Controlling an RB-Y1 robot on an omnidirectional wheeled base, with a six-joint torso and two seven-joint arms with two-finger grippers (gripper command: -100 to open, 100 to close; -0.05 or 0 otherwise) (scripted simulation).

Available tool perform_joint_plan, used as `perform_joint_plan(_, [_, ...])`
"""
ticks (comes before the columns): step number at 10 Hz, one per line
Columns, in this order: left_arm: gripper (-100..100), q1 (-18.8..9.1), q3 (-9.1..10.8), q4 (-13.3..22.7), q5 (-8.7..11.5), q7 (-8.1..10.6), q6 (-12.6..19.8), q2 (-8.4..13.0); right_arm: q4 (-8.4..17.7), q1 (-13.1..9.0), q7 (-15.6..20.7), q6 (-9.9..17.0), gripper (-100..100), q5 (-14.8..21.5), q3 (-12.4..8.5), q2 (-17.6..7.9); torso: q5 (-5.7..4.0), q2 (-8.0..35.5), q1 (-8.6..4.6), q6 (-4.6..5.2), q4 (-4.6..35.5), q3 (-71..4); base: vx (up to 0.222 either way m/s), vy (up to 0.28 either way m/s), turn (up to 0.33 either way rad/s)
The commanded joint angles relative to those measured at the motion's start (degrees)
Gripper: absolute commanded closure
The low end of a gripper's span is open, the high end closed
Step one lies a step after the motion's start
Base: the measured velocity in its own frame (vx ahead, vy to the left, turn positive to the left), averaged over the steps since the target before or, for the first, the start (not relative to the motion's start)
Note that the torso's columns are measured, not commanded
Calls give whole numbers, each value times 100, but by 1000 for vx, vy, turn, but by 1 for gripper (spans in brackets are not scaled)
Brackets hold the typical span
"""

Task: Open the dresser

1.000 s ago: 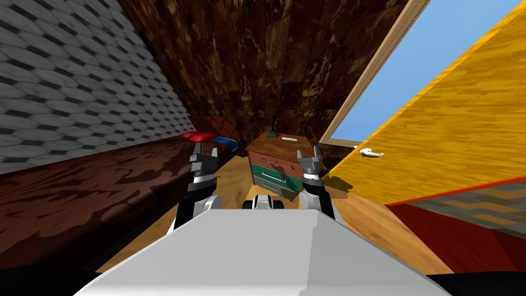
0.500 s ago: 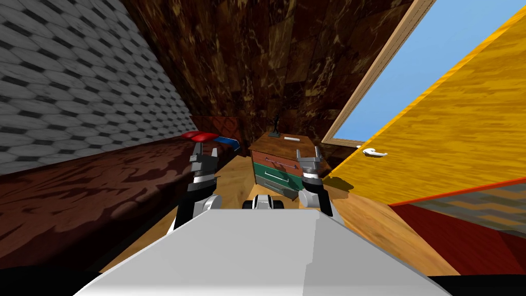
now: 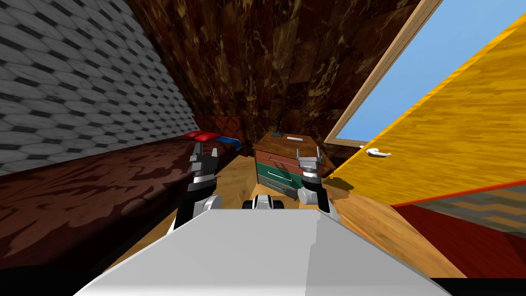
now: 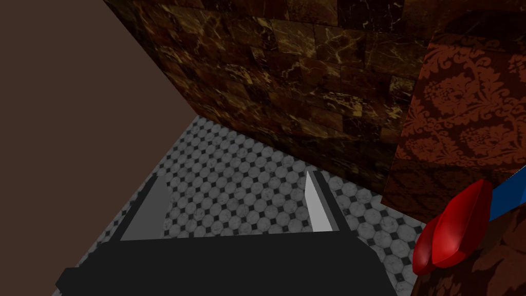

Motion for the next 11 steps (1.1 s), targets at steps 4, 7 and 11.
perform_joint_plan(4, [0, 0, 0, 0, 0, 0, 0, 0, 379, -268, -871, -304, -100, -366, -2, -49, -3, -1, -4, -1, 0, 0, -19, 57, 11])
perform_joint_plan(7, [0, 0, 0, 0, 0, 0, 0, 0, 566, -396, -1289, -451, -100, -548, -1, -60, 2, -2, 5, 0, -1, -1, -13, 72, 9])
perform_joint_plan(11, [0, 0, 0, 0, 0, 0, 0, 0, 957, -657, -1925, -742, -100, -928, 12, -67, -2, -3, -7, 0, -1, -2, -15, 59, 14])
